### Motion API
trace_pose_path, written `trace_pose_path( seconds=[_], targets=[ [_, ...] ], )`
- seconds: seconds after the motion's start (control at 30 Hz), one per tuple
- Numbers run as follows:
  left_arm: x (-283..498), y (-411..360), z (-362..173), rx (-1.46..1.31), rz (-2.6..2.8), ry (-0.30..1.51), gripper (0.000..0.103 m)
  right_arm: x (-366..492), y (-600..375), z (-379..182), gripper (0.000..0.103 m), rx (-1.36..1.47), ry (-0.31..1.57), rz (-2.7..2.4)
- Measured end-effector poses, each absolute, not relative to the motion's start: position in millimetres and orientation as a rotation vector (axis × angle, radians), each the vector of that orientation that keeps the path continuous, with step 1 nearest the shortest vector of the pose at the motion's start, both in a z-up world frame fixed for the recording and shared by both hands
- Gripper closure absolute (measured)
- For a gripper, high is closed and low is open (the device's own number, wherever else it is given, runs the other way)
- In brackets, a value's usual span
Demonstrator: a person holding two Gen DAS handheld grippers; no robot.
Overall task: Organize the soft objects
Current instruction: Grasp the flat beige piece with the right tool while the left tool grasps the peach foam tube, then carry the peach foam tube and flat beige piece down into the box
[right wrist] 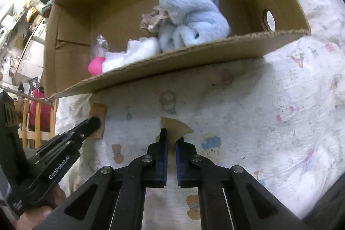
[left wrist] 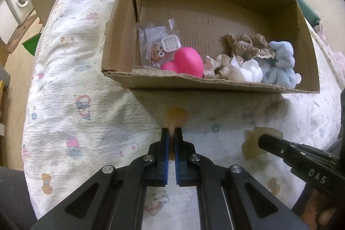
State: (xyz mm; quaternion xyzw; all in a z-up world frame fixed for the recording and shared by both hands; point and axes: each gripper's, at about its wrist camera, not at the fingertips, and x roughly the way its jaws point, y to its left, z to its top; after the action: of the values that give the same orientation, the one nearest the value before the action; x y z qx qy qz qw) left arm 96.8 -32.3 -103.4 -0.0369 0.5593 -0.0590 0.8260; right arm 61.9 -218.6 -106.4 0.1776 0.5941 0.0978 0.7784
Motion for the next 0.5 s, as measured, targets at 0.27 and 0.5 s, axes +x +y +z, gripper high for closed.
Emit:
trace_pose_path(
  seconds=[0.27, 0.5],
  targets=[
    [84.0, -28.0, -92.0, -0.07, -0.104, 1.176, 0.099, 59.1, -221.6, -95.1, 0.096, 0.367, 1.247, 0.225],
    [71.8, -9.8, -80.2, -0.081, -0.073, 1.17, 0.099, 55.0, -224.6, -90.8, 0.096, 0.372, 1.219, 0.214]
  ],
)
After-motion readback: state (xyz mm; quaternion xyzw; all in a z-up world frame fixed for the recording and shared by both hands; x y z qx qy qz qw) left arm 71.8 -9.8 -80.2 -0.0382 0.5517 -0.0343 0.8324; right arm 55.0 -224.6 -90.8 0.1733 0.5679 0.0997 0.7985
